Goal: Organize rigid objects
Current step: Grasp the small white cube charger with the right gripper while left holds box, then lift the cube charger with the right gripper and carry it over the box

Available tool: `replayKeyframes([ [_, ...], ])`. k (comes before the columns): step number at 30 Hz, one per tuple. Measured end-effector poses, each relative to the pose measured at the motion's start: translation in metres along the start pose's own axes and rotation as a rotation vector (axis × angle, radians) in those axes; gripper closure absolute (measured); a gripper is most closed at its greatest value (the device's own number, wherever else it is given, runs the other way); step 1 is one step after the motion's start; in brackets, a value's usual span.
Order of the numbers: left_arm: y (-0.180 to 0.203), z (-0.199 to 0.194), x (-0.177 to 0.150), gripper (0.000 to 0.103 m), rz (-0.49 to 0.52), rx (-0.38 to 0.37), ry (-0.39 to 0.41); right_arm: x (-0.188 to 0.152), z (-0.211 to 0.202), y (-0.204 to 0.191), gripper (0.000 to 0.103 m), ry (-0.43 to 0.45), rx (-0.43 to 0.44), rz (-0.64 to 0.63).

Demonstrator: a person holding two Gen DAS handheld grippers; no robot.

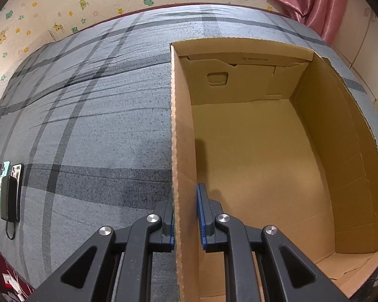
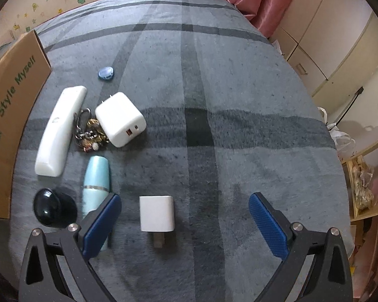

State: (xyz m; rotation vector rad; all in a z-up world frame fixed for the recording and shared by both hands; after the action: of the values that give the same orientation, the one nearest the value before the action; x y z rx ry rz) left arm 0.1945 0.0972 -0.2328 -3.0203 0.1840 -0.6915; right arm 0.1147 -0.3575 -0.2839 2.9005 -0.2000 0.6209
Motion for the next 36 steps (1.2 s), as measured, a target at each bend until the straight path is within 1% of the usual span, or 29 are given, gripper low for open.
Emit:
replayKeyframes([
  [3, 0.000, 0.000, 0.000, 0.089, -0.002, -0.003, -0.001, -0.003, 0.004, 0.001, 0.001, -0.008, 0.010, 0.010],
  [6, -0.001, 0.001, 0.000, 0.089, -0.009, -0.006, -0.003, -0.003, 0.001, -0.003, 0.008, 0.003, 0.026, 0.010],
  [8, 0.000, 0.001, 0.000, 0.089, -0.004, -0.003, -0.003, -0.003, 0.001, -0.007, 0.017, -0.001, 0.035, -0.003],
  [9, 0.000, 0.000, 0.000, 0.089, -0.002, -0.001, -0.003, -0.003, 0.001, -0.009, 0.026, -0.009, 0.040, -0.010],
  [10, 0.000, 0.000, 0.000, 0.089, -0.001, 0.000, -0.003, -0.005, 0.003, -0.012, 0.040, -0.024, 0.055, -0.015],
  [11, 0.000, 0.000, 0.000, 0.089, -0.001, 0.001, -0.004, -0.006, 0.005, -0.014, 0.049, -0.036, 0.069, -0.014],
  [12, 0.000, 0.000, 0.000, 0.089, -0.002, 0.000, -0.004, -0.007, 0.007, -0.015, 0.063, -0.051, 0.085, -0.010],
  [13, 0.000, 0.000, 0.000, 0.089, -0.003, -0.001, -0.004, -0.009, 0.008, -0.016, 0.068, -0.061, 0.097, -0.007],
  [14, 0.000, 0.000, 0.000, 0.089, -0.005, -0.003, -0.004, -0.009, 0.009, -0.016, 0.069, -0.065, 0.106, -0.002],
  [15, 0.000, 0.000, 0.000, 0.089, -0.005, -0.004, -0.003, -0.009, 0.008, -0.016, 0.074, -0.063, 0.109, -0.002],
  [19, 0.000, 0.000, 0.000, 0.089, -0.003, -0.002, -0.003, -0.011, 0.003, -0.016, 0.075, -0.048, 0.096, -0.012],
  [22, 0.000, 0.000, 0.000, 0.089, -0.001, -0.001, -0.003, -0.014, -0.001, -0.017, 0.075, -0.052, 0.099, 0.002],
  [36, 0.000, 0.000, 0.000, 0.089, 0.004, 0.002, -0.002, -0.003, -0.012, -0.019, 0.075, -0.051, 0.074, 0.016],
])
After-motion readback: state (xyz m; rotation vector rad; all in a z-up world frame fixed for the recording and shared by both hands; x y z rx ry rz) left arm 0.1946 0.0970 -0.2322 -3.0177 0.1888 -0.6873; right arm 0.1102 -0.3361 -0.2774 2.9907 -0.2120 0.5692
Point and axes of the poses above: each gripper's, at about its wrist camera, not at the fingertips, and z roughly the way its jaws point, y to its right, x to its top, the point moved 8 cm from there along z, roughly the way its jaws point, and after that the axes turned 2 degrees about z, right-handed, at the moved point
